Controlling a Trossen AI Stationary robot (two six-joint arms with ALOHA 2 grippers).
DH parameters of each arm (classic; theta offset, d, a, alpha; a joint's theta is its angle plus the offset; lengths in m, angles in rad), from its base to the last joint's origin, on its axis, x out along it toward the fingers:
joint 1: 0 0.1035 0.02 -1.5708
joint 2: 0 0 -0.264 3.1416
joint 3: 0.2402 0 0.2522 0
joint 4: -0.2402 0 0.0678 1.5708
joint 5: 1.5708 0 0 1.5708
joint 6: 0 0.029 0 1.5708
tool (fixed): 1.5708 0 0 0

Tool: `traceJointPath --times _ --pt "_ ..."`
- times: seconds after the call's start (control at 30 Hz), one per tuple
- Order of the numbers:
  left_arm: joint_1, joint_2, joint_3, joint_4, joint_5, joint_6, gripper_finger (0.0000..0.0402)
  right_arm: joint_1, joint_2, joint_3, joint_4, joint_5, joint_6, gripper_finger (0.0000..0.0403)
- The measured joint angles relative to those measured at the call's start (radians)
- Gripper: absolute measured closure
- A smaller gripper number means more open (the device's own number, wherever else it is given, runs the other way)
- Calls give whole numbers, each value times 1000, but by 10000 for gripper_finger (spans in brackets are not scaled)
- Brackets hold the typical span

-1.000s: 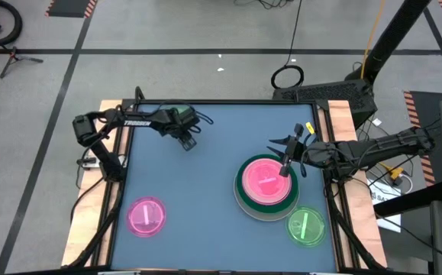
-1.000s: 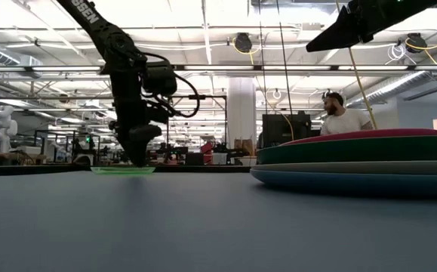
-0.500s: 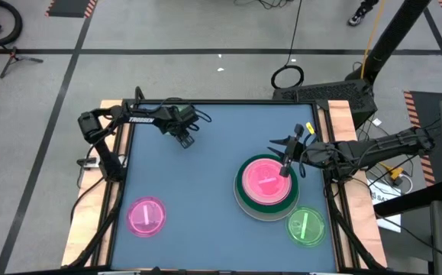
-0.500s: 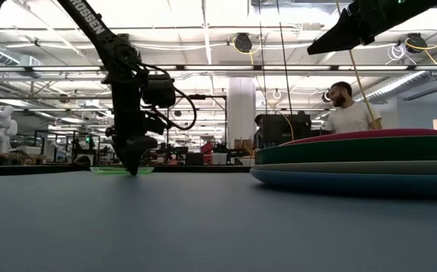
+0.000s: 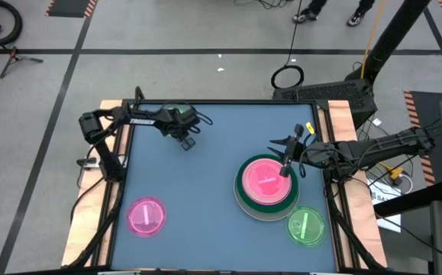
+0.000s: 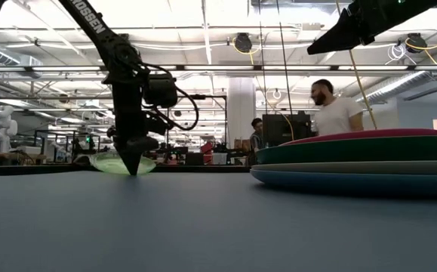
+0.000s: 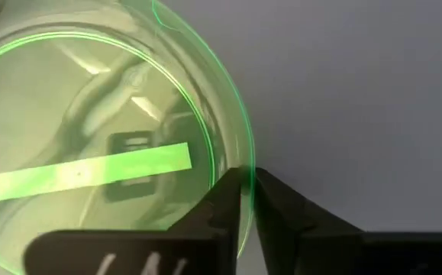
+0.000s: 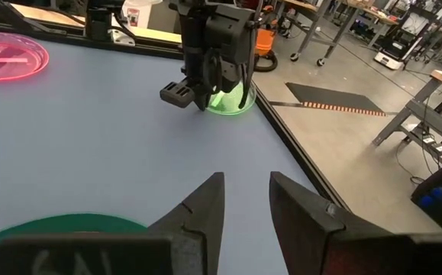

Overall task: Stack plastic plates
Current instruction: Stack the top light green plate on top of the light pink plate

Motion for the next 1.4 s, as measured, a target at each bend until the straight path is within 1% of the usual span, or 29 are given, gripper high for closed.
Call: traceJointPath --times 0.2,0.37,0.43,0.5,0.6,0.7,0.73,0.83,0.9,1.03,1.13,1.3,1.4 --pt "-44 -14 2 -3 -17 -3 386 0 0 0 0 1 0 305" --pt "-98 -53 45 -57 -29 -13 387 0 0 0 -2 2 -1 305" --pt "-125 -75 71 -113 -40 -10 387 0 0 0 -2 2 -1 305" --pt "-161 -79 111 -107 -51 -5 387 0 0 0 -6 2 -2 305" --pt "-218 -96 158 -167 -53 9 387 0 0 1 -10 3 2 305" --pt "-286 -97 215 -153 -58 32 387 0 0 1 -15 2 3 305" --pt "-313 -101 229 -170 -58 47 387 0 0 1 -15 2 3 305" --pt "-398 -103 284 -136 -58 112 387 0 0 1 -15 2 -1 305" --pt "-455 -103 310 -148 -58 154 387 0 0 1 -15 3 -2 305" --pt "-566 -103 350 -103 -57 240 387 0 0 1 -17 2 -6 305" --pt "-630 -102 351 -21 -50 288 387 0 0 1 -17 2 -8 305" --pt "-692 -85 352 139 34 324 387 0 0 1 -17 2 -8 305" --pt "-719 -63 352 214 48 355 387 0 0 1 -17 2 -8 305"
